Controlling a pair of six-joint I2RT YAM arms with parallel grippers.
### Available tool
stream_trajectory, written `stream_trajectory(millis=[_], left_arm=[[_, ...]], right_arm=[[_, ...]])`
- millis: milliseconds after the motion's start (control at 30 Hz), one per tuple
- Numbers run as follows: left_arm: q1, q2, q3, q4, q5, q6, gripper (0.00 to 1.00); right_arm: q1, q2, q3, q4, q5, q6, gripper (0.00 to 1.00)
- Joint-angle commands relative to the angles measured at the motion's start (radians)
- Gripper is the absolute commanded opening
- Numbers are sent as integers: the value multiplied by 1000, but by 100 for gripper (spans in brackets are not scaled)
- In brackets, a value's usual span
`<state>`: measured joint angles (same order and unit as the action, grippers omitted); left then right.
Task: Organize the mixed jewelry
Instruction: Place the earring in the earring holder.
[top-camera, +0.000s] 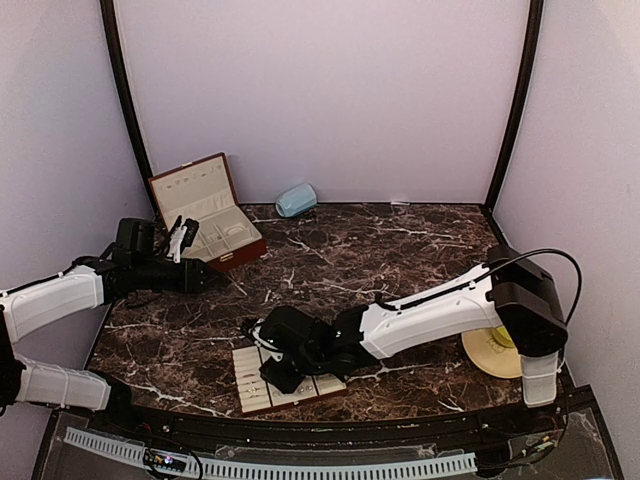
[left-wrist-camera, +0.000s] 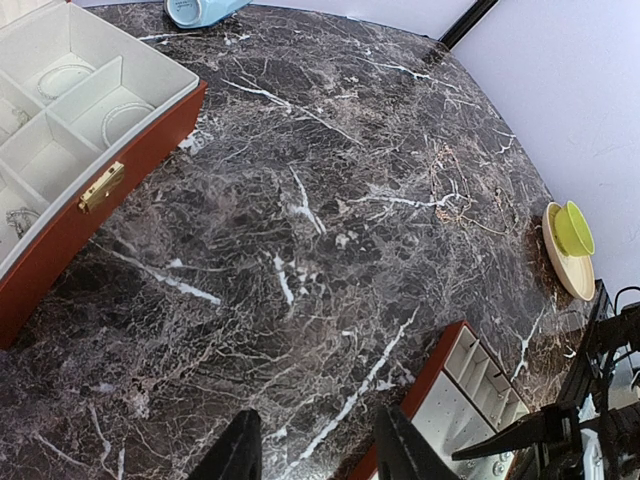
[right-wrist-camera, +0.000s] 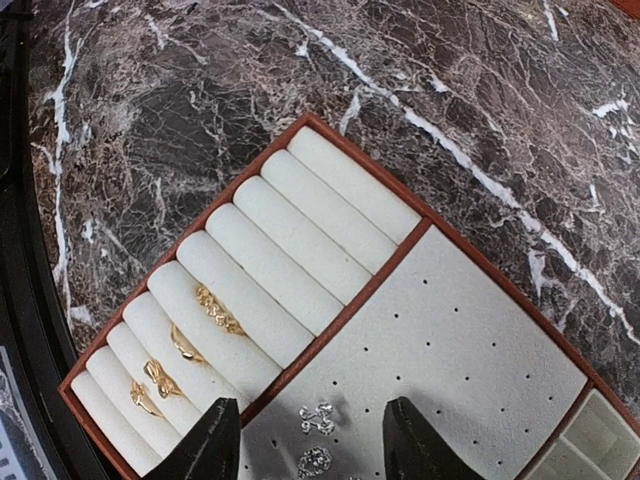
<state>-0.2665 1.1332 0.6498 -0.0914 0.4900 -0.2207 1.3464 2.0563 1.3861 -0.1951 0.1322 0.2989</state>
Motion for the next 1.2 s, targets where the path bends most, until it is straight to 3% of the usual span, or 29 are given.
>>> stream_trajectory(millis=[0, 233, 400, 500, 1167], left_arm=[[3, -11, 17, 7, -1, 14, 42], [3, -16, 17, 8, -6, 14, 42], [3, -16, 16, 7, -5, 15, 42], [3, -15, 16, 9, -5, 15, 42], [3, -12, 17, 12, 1, 13, 42]], right_arm=[[-29, -79, -22, 16, -23, 27, 52], [-66, -139, -47, 71, -126, 74, 45], [-70, -117, -35, 67, -178, 103, 19], [-72, -92, -13, 45, -187, 111, 9], [-75, -4, 43, 11, -219, 125, 1]])
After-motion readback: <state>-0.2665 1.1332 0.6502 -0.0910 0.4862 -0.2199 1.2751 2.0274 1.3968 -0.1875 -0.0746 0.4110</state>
